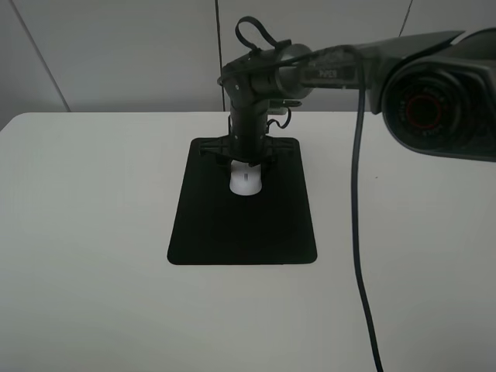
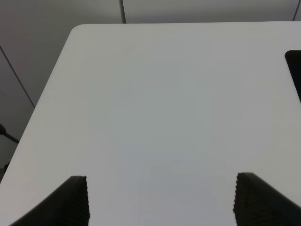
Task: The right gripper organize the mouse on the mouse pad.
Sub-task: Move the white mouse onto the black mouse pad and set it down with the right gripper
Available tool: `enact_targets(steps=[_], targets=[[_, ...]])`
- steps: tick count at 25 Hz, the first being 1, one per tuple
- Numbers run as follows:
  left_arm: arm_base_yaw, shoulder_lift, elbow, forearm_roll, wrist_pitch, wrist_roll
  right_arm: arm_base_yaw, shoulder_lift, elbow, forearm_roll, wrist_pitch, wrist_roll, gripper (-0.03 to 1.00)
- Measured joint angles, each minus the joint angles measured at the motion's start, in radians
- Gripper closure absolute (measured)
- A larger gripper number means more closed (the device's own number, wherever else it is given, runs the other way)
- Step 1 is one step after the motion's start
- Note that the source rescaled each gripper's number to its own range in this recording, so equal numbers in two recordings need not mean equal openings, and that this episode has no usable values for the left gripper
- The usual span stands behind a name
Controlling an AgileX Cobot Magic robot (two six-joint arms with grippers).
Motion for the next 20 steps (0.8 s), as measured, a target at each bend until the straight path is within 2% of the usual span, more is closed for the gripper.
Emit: enact_targets(steps=[15, 16, 17, 18, 20], targets=[[0.0, 0.0, 0.0, 0.003, 0.0, 0.0, 0.0, 0.01, -0.011, -0.005, 0.009, 0.002, 0.95], [0.0, 0.0, 0.0, 0.003, 0.0, 0.0, 0.0, 0.01, -0.011, -0.005, 0.009, 0.002, 0.85], [0.0, 0.0, 0.0, 0.003, 0.0, 0.0, 0.0, 0.01, -0.011, -0.004, 0.008, 0.0, 0.68], [0.0, 0.0, 0.0, 0.003, 0.0, 0.0, 0.0, 0.01, -0.011, -0.004, 0.008, 0.0, 0.68], [0.0, 0.0, 0.0, 0.003, 0.0, 0.0, 0.001, 0.01, -0.011, -0.004, 0.005, -0.018, 0.42]])
